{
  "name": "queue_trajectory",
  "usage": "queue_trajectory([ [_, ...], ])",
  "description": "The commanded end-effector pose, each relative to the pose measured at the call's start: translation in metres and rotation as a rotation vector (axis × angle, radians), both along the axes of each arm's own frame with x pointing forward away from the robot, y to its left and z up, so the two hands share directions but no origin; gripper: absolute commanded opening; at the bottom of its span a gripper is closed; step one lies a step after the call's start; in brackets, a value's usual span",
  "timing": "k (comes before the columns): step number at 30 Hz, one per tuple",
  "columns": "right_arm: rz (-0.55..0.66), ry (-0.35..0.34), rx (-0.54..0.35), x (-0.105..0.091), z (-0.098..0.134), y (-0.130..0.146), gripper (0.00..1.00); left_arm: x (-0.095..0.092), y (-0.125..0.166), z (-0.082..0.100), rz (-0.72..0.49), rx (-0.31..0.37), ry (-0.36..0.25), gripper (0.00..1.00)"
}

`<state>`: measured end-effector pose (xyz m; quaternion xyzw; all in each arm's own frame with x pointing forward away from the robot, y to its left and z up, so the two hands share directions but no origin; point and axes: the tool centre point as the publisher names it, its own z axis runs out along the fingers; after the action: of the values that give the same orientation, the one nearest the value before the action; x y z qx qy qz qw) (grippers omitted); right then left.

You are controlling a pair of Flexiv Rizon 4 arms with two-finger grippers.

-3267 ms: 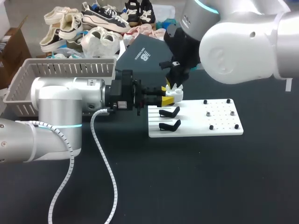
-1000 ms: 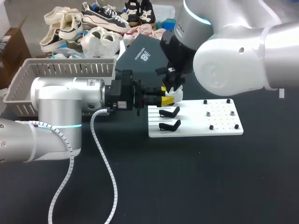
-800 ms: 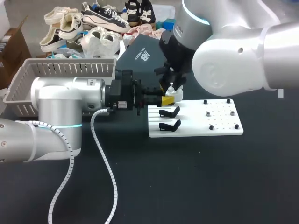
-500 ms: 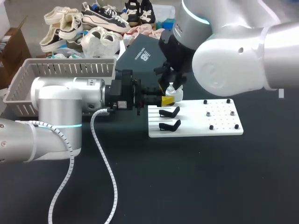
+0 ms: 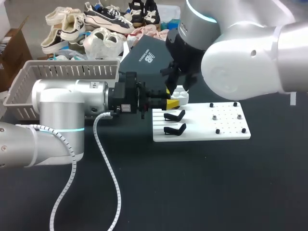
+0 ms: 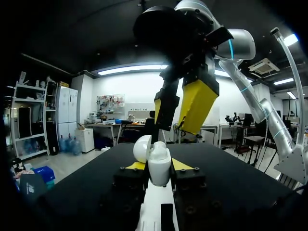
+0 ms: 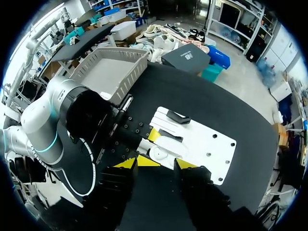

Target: Pick up each earbud case from the left stands, insert the matching earbuds, close the lid, and place the case in the box.

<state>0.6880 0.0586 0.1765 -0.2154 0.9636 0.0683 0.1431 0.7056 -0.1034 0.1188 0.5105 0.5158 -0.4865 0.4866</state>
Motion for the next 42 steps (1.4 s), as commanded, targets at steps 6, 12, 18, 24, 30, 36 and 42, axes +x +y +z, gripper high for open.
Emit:
queue_trajectory([
  [6,-0.192,-0.069,0.050,0.013,0.009,-0.027,0.79,0.001,0.000,0.000,-0.002,-0.001,0.000,0.00],
  [12,-0.303,-0.073,0.081,0.035,0.014,-0.032,1.00,0.001,0.000,0.000,-0.002,-0.001,0.000,0.00],
  [18,-0.360,-0.076,0.047,0.053,0.003,-0.032,1.00,0.001,0.000,0.000,-0.002,-0.001,0.000,0.00],
  [24,-0.382,-0.055,0.033,0.066,-0.012,-0.035,1.00,0.001,0.000,0.000,-0.002,-0.001,0.000,0.00],
  [30,-0.396,-0.038,0.019,0.067,-0.017,-0.040,1.00,0.001,0.000,0.000,-0.002,-0.001,0.000,0.00],
  [36,-0.395,-0.017,-0.014,0.055,-0.019,-0.047,1.00,0.001,0.000,0.000,-0.002,-0.001,0.000,0.00],
  [42,-0.393,-0.011,-0.019,0.043,-0.013,-0.052,1.00,0.001,0.000,0.000,-0.002,-0.001,0.000,0.00],
])
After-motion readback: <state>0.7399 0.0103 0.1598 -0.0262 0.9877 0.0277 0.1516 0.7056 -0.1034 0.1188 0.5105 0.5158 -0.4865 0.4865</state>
